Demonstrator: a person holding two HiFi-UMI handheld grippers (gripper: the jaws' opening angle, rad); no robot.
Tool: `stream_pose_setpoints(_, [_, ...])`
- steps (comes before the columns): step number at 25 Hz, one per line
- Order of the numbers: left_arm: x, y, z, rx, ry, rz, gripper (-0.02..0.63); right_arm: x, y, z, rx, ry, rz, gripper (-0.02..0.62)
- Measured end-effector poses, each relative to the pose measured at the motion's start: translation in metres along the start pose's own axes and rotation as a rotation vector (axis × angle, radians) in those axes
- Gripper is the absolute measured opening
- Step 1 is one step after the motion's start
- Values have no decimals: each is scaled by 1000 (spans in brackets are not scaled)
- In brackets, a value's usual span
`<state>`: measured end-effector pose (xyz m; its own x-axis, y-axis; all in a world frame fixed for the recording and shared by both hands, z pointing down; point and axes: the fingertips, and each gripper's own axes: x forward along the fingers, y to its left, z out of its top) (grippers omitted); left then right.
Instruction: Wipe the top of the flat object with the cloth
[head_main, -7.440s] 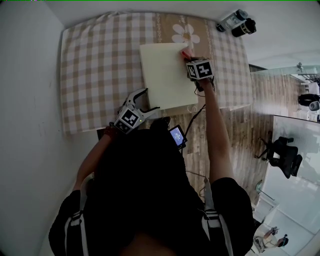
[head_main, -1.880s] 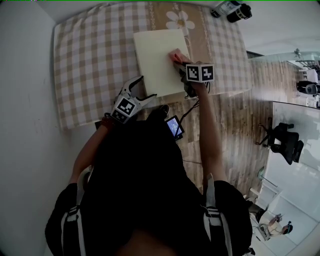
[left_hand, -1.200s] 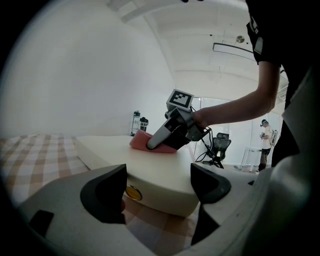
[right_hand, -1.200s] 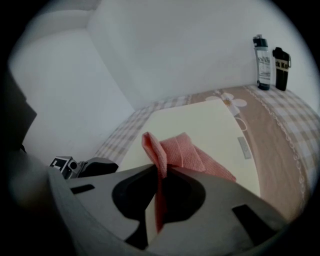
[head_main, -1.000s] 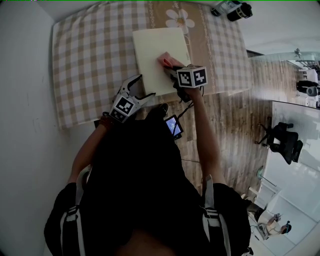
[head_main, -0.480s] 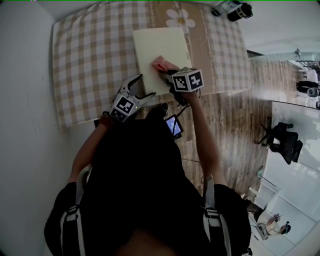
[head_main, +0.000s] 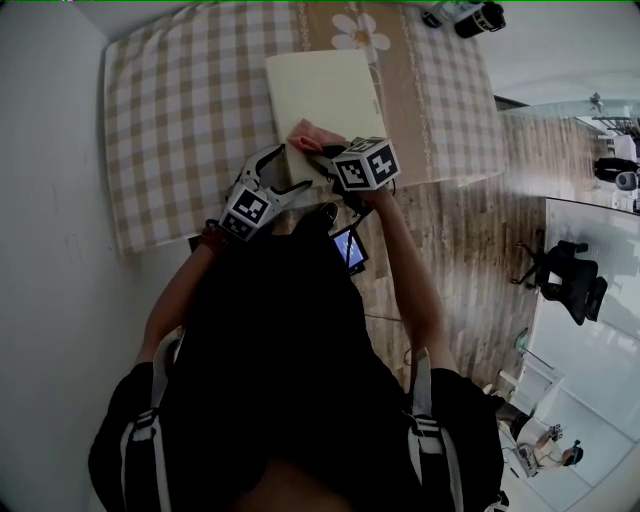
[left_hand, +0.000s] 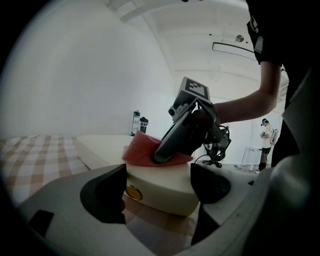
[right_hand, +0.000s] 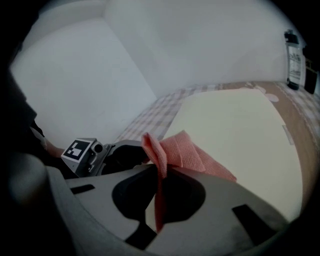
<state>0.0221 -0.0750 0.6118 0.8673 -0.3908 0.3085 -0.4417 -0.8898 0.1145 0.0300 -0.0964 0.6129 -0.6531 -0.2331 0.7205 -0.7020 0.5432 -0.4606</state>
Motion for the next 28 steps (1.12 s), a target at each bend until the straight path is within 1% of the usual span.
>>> stream_pose_setpoints(2, [0, 0, -1, 12, 5, 1, 413, 3, 7, -3, -12, 8, 18, 12])
stream_pose_setpoints(6, [0, -1, -2, -7, -8, -6, 412, 7, 19, -8, -21, 38, 59, 12])
stream_pose_setpoints(12, [0, -2, 0, -1, -21, -8, 413, 12, 37, -13, -27, 67, 118, 12])
stream_pose_setpoints(18, [1, -3, 2, -6, -25, -14, 413, 13, 50, -16, -51, 63, 159, 14])
stream_pose_setpoints(21, [0, -5, 4, -9, 3, -28, 413, 5, 52, -13, -80, 10, 195, 15])
stream_pose_setpoints(24, [-13, -1, 8, 2, 33, -35, 413, -2, 56, 2, -56, -85, 205, 15])
stream_pose_setpoints(26, [-22, 2, 20, 15, 14, -21, 413, -11, 59, 15, -61, -154, 192, 15])
stream_pose_setpoints(28, [-23, 0, 41, 23, -26, 1, 413, -27, 57, 25, -108, -219, 166, 15])
